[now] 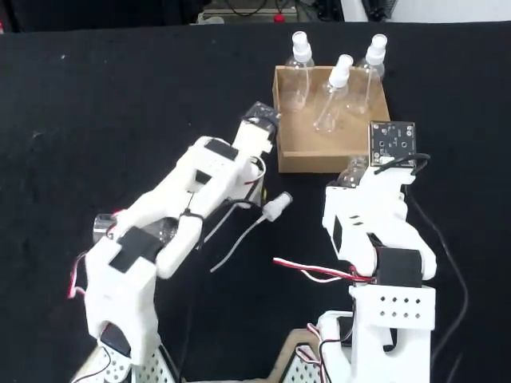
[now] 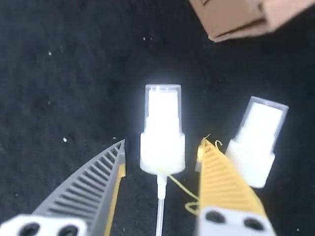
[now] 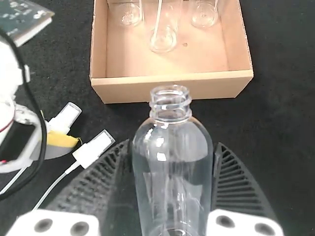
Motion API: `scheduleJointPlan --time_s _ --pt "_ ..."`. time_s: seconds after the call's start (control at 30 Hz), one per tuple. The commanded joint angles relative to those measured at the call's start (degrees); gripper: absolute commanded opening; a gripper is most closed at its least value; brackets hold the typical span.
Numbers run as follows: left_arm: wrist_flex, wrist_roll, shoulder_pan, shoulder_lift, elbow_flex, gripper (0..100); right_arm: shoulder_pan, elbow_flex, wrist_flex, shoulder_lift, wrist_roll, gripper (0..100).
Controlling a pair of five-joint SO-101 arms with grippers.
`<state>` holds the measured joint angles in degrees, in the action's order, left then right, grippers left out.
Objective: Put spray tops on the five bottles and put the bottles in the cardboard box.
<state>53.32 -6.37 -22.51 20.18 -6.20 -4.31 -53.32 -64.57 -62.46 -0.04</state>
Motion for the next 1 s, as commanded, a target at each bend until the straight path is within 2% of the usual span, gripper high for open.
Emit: scheduleJointPlan --time_s 0.0,0.2,0.53,0.6,0.73,0.83,0.97 --pt "4.4 -0.5 0.2 2.5 9.1 22 0.6 0.2 2.0 -1.3 0.0 19.8" --pt "4.7 -0.5 0.3 4.0 12.4 22 0.6 0.2 2.0 -1.3 0.0 19.8" --pt "5.1 -0.1 1.8 4.1 10.5 22 0.6 0.2 2.0 -1.3 0.0 19.8" --pt "5.0 -0.1 1.5 3.5 8.7 18 0.6 0.2 2.0 -1.3 0.0 19.8" --pt "5.2 -0.2 1.2 3.4 6.9 3 0.6 0.2 2.0 -1.3 0.0 19.8" --pt "5.4 -0.2 1.5 3.4 5.7 7 0.6 0.2 2.0 -1.3 0.0 19.8" --pt "11.8 -0.3 1.8 3.3 7.7 11 0.6 0.2 2.0 -1.3 0.0 19.8"
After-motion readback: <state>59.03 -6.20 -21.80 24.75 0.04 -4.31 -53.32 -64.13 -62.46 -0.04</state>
